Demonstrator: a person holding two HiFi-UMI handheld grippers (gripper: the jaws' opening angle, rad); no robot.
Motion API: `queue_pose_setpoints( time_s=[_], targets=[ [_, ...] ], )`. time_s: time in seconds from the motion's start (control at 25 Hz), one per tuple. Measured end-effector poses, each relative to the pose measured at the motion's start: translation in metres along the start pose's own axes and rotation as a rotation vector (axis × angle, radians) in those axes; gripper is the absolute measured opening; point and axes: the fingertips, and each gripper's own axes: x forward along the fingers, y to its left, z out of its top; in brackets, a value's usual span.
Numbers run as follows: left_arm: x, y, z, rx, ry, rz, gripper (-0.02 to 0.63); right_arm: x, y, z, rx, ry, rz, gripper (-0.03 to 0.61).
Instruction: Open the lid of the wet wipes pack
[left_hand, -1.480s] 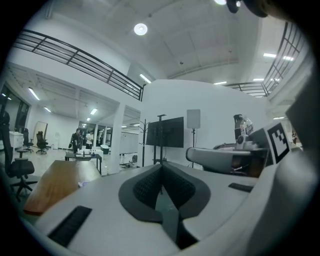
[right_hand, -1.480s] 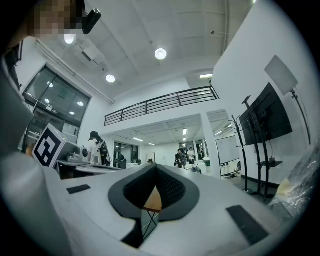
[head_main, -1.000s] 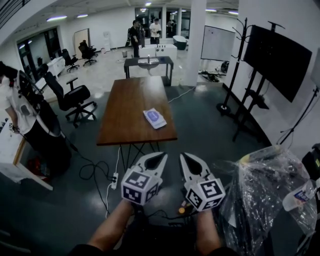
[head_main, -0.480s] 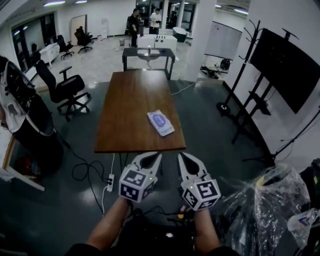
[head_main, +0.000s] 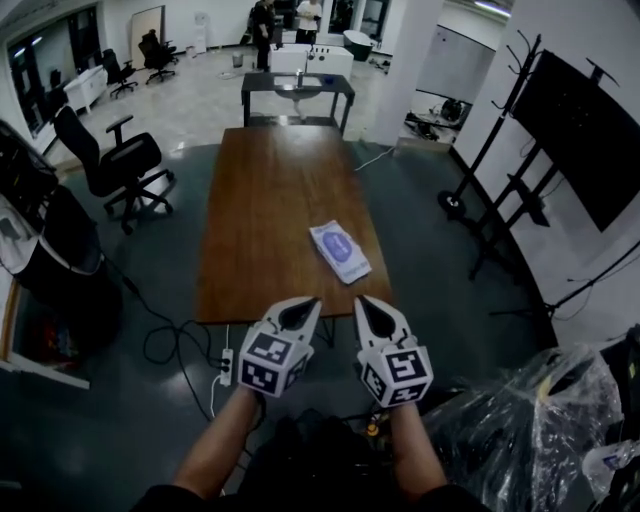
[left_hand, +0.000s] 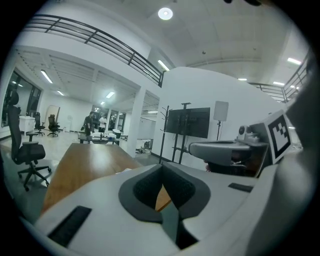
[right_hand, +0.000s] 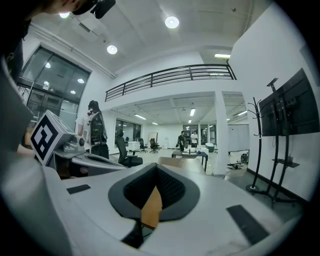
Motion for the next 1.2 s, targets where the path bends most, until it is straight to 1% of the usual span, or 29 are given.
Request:
queue_pose_setpoints(
  time_s=[0.24,0.44,0.6,0.72,0.84,1.04,1.2],
  targets=[
    [0.036,0.048,-0.001,-0.007,0.024,0.024,0.005,0.059,-0.019,-0.017,0.000,0.049,-0.001,0.012],
    [0.077,0.072,0.002,0.000,0.045,0.043,0.005,0.106,-0.051,-0.029,0.005,0.081,0.011,0.012],
    [0.123,0.088,0.004,0.020,0.061,0.052,0.005,0.145,-0.086,-0.039,0.005,0.103,0.020,0.012],
    [0.158,0.103,-0.002,0.036,0.095,0.069,0.005,0.172,-0.111,-0.052,0.015,0.135,0.034,0.012],
    [0.188,0.121,-0.010,0.051,0.147,0.099,0.005,0.199,-0.129,-0.065,0.021,0.175,0.062,0.012],
    [0.221,0.146,-0.028,0.056,0.217,0.139,0.005,0.232,-0.146,-0.080,0.020,0.218,0.084,0.012],
    [0.244,0.163,-0.042,0.064,0.263,0.135,0.005,0.250,-0.151,-0.101,0.018,0.289,0.076,0.012]
  ],
)
